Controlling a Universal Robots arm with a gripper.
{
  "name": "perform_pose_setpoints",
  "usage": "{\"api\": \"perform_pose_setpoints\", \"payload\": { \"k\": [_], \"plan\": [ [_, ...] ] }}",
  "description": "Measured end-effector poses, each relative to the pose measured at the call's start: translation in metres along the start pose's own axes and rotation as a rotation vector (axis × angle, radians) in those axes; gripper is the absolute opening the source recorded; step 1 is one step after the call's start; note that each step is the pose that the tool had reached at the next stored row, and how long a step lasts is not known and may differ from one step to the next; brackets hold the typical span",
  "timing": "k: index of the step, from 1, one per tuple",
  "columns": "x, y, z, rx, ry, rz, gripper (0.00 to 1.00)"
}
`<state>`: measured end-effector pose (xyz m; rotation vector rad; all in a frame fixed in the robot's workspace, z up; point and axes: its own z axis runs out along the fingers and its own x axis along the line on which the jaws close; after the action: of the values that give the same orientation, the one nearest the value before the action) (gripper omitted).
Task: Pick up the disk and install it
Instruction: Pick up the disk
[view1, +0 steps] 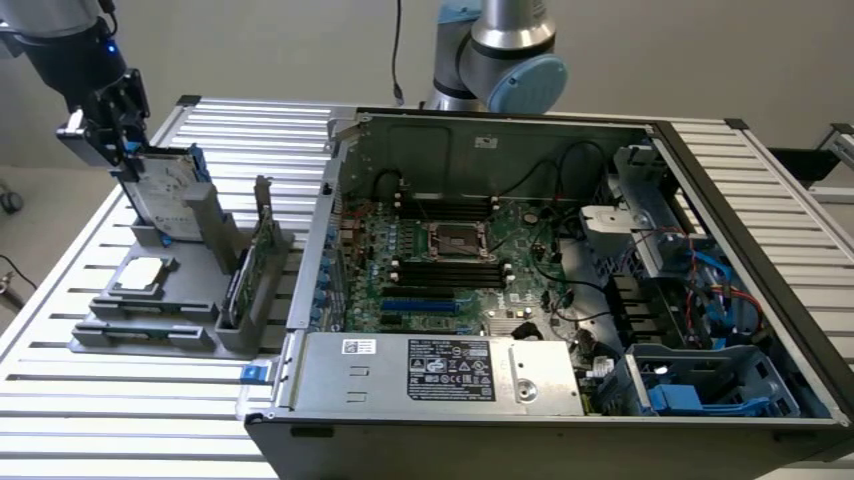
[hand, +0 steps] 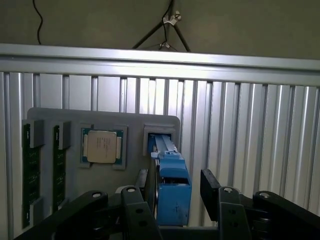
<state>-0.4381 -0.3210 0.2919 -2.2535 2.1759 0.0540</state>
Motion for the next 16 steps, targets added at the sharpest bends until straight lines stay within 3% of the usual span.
{"api": "perform_pose_setpoints", "payload": {
  "k": [3, 6, 16],
  "plan": [
    [0.0000, 0.0000, 0.0001, 0.0002, -0.0001, 0.000, 0.52],
    [0.0000, 0.0000, 0.0001, 0.0002, 0.0002, 0.000, 0.38],
    [0.0013, 0.0000, 0.0002, 0.0003, 0.0000, 0.000, 0.34]
  ]
}}
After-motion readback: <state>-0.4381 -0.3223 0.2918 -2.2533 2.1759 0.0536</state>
